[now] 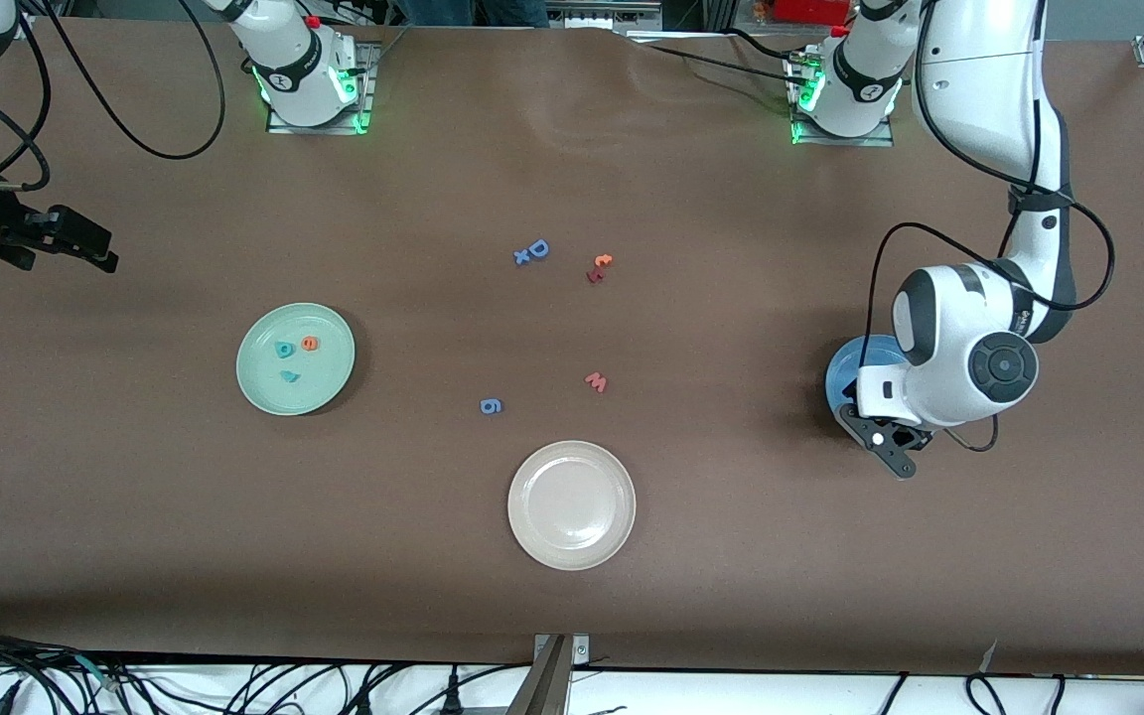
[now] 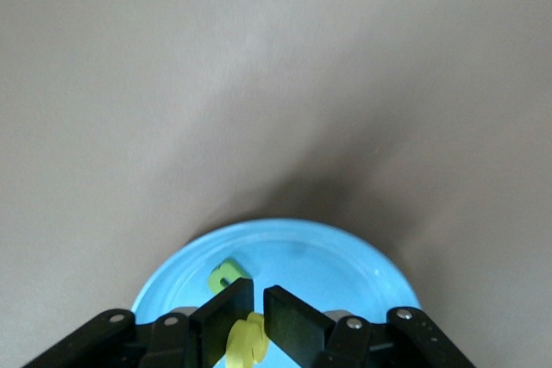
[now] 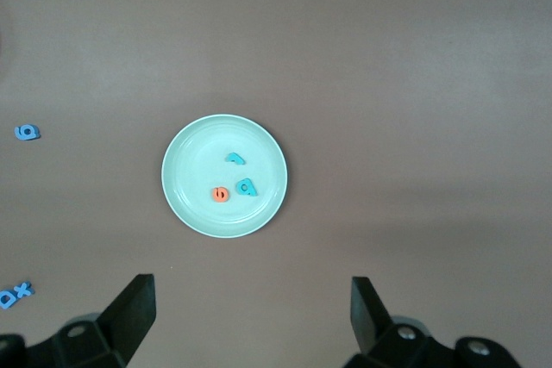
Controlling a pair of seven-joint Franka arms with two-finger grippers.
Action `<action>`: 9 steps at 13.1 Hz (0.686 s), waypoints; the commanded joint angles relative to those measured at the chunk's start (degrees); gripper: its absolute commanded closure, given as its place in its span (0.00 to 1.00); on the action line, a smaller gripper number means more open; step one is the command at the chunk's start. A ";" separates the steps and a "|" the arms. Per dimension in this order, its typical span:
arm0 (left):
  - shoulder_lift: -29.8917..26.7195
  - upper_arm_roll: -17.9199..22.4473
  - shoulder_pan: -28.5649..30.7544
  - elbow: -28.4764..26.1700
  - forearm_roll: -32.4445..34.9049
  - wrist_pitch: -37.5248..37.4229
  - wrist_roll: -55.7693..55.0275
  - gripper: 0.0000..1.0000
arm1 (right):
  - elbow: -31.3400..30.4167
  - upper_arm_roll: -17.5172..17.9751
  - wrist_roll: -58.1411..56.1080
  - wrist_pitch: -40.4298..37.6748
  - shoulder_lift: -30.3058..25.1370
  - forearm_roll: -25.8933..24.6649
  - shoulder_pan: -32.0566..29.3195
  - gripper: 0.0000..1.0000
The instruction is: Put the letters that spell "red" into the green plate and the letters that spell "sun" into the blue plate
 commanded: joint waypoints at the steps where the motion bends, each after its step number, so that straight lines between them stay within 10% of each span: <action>1: 1.75 0.37 -0.05 0.19 -1.89 -0.29 2.02 0.08 | 0.20 0.02 0.51 -1.72 -1.32 -0.35 -0.55 0.00; 9: -11.40 1.51 0.22 2.65 -1.62 -10.38 -9.35 0.00 | 1.96 0.11 -0.45 -4.62 -0.88 -0.26 -0.64 0.00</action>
